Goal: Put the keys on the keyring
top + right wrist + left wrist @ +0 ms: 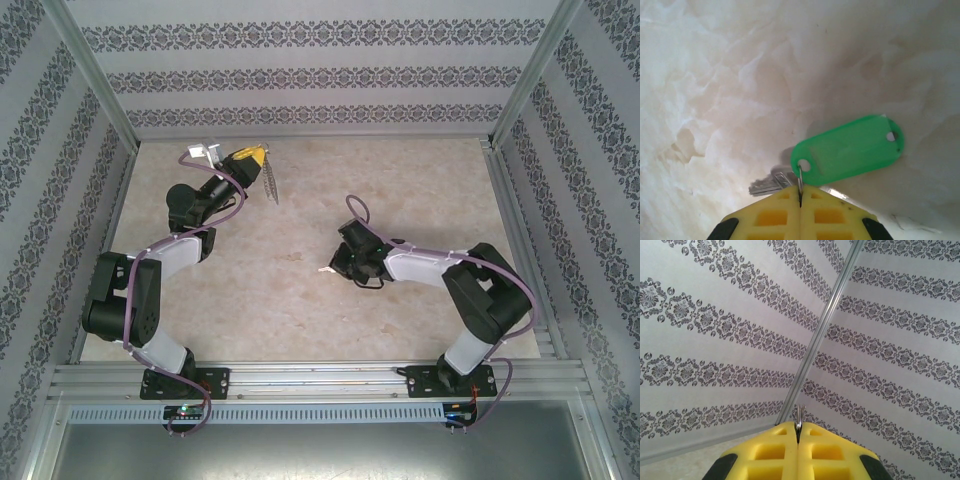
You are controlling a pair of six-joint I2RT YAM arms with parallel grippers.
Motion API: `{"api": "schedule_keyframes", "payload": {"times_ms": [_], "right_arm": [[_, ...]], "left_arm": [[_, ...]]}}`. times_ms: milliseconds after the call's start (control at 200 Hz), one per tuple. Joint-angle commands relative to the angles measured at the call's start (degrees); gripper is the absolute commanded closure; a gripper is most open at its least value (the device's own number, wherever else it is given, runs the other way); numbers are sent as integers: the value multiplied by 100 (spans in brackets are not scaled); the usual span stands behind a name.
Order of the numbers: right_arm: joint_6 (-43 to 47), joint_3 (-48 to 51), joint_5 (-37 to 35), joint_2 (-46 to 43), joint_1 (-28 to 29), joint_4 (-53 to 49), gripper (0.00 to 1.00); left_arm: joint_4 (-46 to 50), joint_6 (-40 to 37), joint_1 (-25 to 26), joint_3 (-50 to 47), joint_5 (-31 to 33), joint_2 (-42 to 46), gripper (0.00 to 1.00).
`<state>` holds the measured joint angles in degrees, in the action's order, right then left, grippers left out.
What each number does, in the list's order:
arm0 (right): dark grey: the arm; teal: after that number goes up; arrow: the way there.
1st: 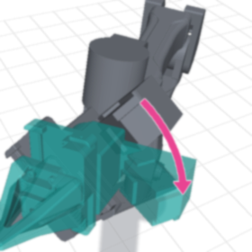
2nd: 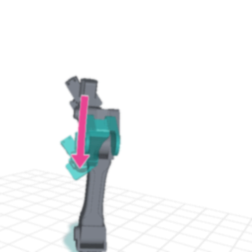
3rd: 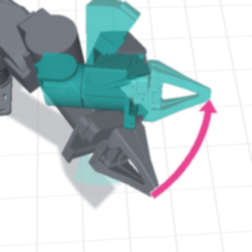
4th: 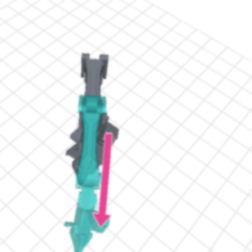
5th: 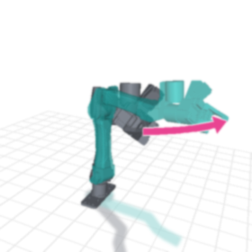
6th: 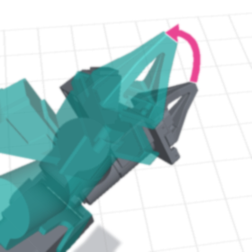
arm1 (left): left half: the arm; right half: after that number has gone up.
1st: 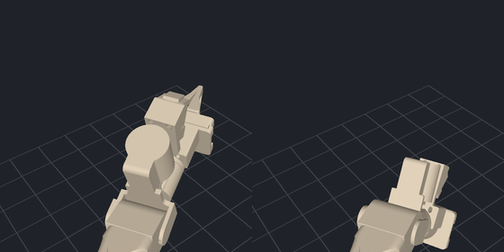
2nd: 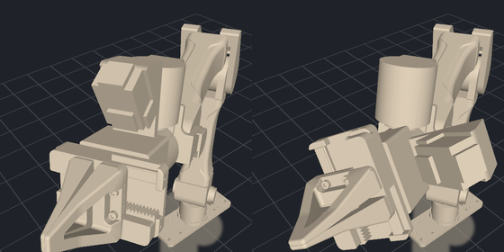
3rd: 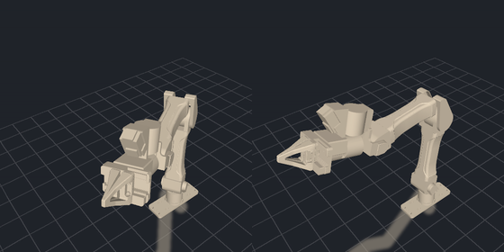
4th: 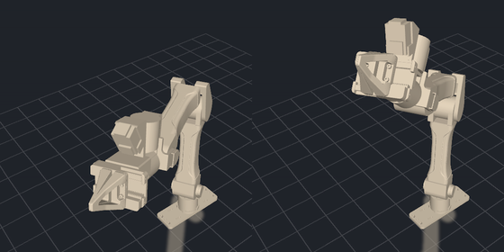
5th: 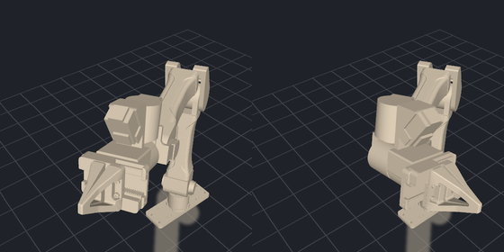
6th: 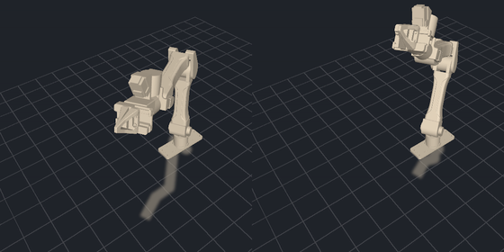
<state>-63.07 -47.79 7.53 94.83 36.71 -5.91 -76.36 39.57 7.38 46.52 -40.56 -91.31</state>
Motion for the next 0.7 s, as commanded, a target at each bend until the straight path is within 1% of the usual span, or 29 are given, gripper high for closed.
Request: {"api": "schedule_keyframes", "payload": {"times_ms": [0, 85, 180, 255, 335, 405, 460, 515, 635, 695], "right_arm": [[1183, 69, 380, -393, -200, -180, 100], [2072, 10, 792, -503, -338, -264, 100], [3026, -171, 1241, -535, -427, -585, 100], [3649, -231, 1584, -542, -419, -736, 100], [4109, -162, 1917, -553, -436, -742, 100], [4347, -99, 1948, -569, -458, -706, 100], [4552, 8, 2155, -652, -479, -506, 100], [4629, 203, 2201, -860, -508, -224, 100], [4819, 489, 2633, -1281, -699, 360, 100], [4918, 510, 2758, -1453, -827, 462, 100]], "left_arm": [[-382, 121, -66, 135, -172, 145, 100], [-367, 170, -61, 101, -189, 192, 100], [-341, 228, -68, 56, -224, 234, 100], [-323, 240, -55, 3, -228, 274, 100], [-272, 237, -19, -41, -242, 323, 100], [-210, 225, 18, -89, -264, 372, 100], [-163, 196, 57, -139, -277, 419, 100], [-106, 168, 89, -207, -285, 472, 100], [43, 60, 204, -348, -304, 587, 100], [155, -5, 278, -384, -360, 626, 100]]}}
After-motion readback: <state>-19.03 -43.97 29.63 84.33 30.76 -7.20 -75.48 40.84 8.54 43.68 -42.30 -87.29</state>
